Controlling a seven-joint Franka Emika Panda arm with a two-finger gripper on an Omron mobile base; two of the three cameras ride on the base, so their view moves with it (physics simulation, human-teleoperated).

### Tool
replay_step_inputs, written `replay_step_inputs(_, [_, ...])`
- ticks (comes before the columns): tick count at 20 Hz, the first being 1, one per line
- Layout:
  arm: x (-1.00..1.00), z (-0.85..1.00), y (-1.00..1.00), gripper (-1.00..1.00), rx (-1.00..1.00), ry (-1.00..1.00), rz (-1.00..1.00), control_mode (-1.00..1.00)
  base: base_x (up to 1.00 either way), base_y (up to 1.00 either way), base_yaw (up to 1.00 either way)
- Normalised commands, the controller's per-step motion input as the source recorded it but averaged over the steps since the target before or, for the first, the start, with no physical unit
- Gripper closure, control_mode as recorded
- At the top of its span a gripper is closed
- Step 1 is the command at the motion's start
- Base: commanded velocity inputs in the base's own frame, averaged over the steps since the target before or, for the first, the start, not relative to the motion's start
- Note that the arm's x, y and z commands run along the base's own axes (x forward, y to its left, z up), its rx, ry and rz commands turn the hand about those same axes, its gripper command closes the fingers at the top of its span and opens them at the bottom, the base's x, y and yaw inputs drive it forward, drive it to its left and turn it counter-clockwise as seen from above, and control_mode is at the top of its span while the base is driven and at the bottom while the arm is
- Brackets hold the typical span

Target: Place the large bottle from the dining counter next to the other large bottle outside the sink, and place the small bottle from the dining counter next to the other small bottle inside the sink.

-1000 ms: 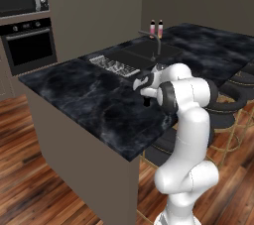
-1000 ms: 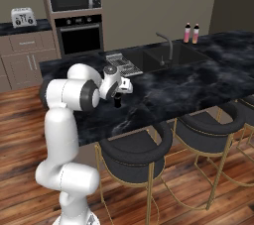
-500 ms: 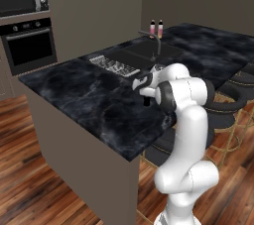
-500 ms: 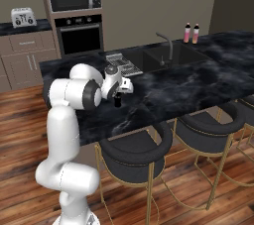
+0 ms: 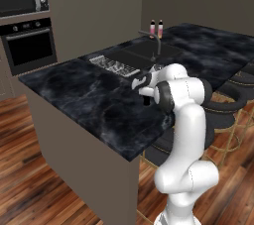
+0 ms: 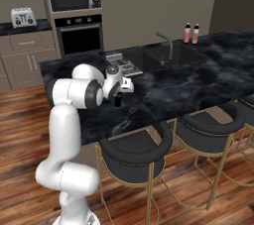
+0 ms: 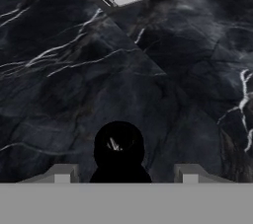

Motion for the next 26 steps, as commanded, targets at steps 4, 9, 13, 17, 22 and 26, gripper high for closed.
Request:
replay_step_inputs(4, [0.13, 0.00, 0.00, 1.00, 0.00, 0.00, 0.00, -1.00, 0.00, 0.00, 0.00])
replay_step_inputs(9, [0.05, 0.00, 0.00, 1.00, 0.00, 0.00, 0.00, -1.00, 0.00, 0.00, 0.00])
replay_step_inputs(13, [0.00, 0.00, 0.00, 1.00, 0.00, 0.00, 0.00, -1.00, 0.00, 0.00, 0.00])
replay_step_inputs(17, [0.00, 0.00, 0.00, 1.00, 0.00, 0.00, 0.00, -1.00, 0.00, 0.00, 0.00])
replay_step_inputs(22, [-0.25, 0.01, 0.00, 1.00, 0.00, -0.04, 0.00, -1.00, 0.00, 0.00, 0.00])
replay_step_inputs(26, [-0.36, 0.16, 0.00, 1.00, 0.00, -0.11, 0.00, -1.00, 0.00, 0.00, 0.00])
